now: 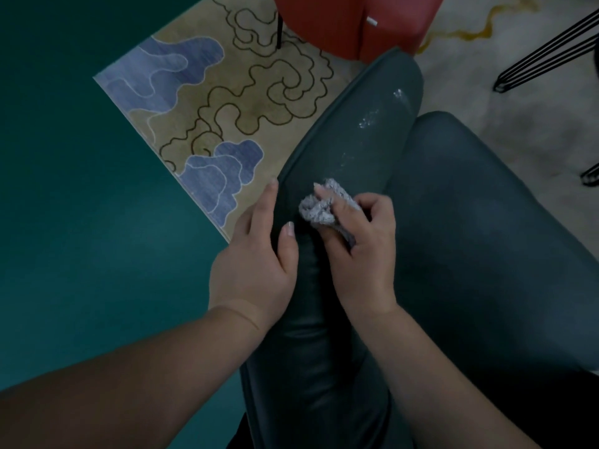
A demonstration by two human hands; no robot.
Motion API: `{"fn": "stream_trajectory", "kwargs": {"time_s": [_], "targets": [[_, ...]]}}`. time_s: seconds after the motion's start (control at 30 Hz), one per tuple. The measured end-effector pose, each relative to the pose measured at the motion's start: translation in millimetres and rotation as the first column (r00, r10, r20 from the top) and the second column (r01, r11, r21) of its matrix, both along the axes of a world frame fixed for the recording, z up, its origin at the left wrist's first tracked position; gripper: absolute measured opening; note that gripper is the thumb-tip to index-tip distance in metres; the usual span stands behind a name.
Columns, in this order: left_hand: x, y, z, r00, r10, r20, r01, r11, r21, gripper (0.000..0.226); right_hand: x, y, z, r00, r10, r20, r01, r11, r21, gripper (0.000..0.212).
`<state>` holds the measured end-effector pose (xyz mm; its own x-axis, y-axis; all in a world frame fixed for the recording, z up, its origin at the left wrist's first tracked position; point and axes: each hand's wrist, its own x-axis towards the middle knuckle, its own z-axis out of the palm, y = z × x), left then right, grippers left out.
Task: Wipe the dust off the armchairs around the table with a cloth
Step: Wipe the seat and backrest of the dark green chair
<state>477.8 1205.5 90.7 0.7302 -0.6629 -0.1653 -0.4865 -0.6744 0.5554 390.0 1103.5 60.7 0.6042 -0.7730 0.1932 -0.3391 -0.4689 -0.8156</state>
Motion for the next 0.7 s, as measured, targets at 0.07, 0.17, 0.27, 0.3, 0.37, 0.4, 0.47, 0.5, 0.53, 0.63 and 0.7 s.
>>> {"fn": "stream_trajectory", "kwargs": {"time_s": [0.07,0.17,0.27,0.3,0.37,0.4,0.47,0.5,0.53,0.63,0.7], "targets": [[1.1,-0.7,-0.1,1.0,-0.018,-0.01,0.018,1.0,0.004,0.056,-12.6,12.1,0.2,1.0,-0.009,0.003,0.009,1.0,0.029,0.044],[0.7,-3.0,1.6,0.999,-0.047,-0.006,0.048,0.998,0.043,0.055,-10.4,6.8,-1.1,0.999,-0.038,0.011,0.038,0.998,0.053,0.044],[-0.9,-2.7,4.2,0.999,-0.043,0.002,0.043,0.997,0.068,0.058,16.0,-21.4,-0.2,0.993,-0.122,0.007,0.122,0.992,0.035,0.047],[-0.8,-2.4,4.4,0.999,-0.043,0.002,0.043,0.997,0.068,0.058,23.6,-30.1,0.3,0.988,-0.156,0.014,0.155,0.986,0.053,0.049],[-0.3,-2.0,3.8,0.999,-0.049,0.003,0.049,0.997,0.068,0.059,28.3,-33.4,0.6,0.98,-0.196,0.03,0.193,0.977,0.094,0.054],[-0.3,-2.1,3.7,0.999,-0.053,0.008,0.052,0.996,0.069,0.059,25.0,-27.8,0.7,0.979,-0.2,0.032,0.195,0.974,0.116,0.059],[-0.3,-2.6,3.7,0.999,-0.051,0.016,0.05,0.996,0.067,0.058,12.9,-9.4,1.1,0.982,-0.189,0.029,0.181,0.969,0.17,0.068],[-0.3,-2.6,3.3,0.999,-0.048,0.017,0.047,0.997,0.066,0.057,7.8,-2.7,1.5,0.984,-0.178,0.025,0.17,0.967,0.187,0.069],[-0.1,-2.4,3.1,0.999,-0.046,0.019,0.045,0.997,0.064,0.056,5.8,-1.1,0.4,0.985,-0.172,0.019,0.165,0.967,0.196,0.066],[0.6,-1.6,3.0,0.999,-0.048,0.019,0.047,0.997,0.059,0.056,21.8,-23.7,1.2,0.975,-0.224,0.006,0.217,0.951,0.218,0.057],[0.6,-1.4,2.9,0.999,-0.047,0.016,0.046,0.997,0.057,0.057,37.4,-42.8,2.9,0.96,-0.278,0.004,0.269,0.931,0.249,0.055]]}}
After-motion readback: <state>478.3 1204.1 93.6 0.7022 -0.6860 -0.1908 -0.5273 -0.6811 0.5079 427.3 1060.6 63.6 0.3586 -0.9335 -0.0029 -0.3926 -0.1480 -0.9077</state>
